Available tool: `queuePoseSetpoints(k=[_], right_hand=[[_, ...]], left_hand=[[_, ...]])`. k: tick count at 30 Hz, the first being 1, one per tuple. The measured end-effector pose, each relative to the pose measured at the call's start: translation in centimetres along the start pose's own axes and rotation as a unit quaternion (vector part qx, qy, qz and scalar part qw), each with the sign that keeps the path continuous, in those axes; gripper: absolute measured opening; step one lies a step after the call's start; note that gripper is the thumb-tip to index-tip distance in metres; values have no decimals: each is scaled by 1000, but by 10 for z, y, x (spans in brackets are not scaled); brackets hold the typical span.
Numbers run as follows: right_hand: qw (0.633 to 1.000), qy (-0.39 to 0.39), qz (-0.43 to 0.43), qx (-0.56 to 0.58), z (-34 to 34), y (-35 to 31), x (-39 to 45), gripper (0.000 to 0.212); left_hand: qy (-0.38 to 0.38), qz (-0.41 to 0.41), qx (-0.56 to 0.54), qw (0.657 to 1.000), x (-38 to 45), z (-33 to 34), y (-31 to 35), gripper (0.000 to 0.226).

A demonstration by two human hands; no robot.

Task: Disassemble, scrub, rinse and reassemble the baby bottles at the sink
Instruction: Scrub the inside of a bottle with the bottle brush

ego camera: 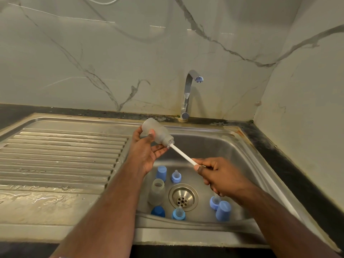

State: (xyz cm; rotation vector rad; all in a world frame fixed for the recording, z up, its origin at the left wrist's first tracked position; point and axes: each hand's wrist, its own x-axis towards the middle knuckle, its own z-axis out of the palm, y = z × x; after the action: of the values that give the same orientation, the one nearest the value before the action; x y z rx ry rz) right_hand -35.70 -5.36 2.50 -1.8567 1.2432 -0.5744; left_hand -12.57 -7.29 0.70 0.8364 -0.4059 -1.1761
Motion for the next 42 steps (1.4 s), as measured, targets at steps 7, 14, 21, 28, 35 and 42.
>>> queuePoseSetpoints(k=[7,14,21,28,35,42], right_hand=[[990,33,-37,-131,0,3,0,30],[934,79,-106,-332,18,-3,2,44],[907,76,-76,-408,29,-3,12,55],[1000,-22,-8,-15,11,-4,1,30],[993,-24,24,115,14,-8,1,25],[973,-83,31,212,10,-15,-3,25]], left_hand=[[8,-25,-27,999,2,-2,1,39],[17,-25,-6,1000,3,3,-6,52],[3,-40,25,999,1,1,-9,48],[22,-36,-1,999,4,-1,-3,50],[-34,-64,-18,997,-3,1,-1,41],[-55,-58,-26,996,-3,2,-1,44]])
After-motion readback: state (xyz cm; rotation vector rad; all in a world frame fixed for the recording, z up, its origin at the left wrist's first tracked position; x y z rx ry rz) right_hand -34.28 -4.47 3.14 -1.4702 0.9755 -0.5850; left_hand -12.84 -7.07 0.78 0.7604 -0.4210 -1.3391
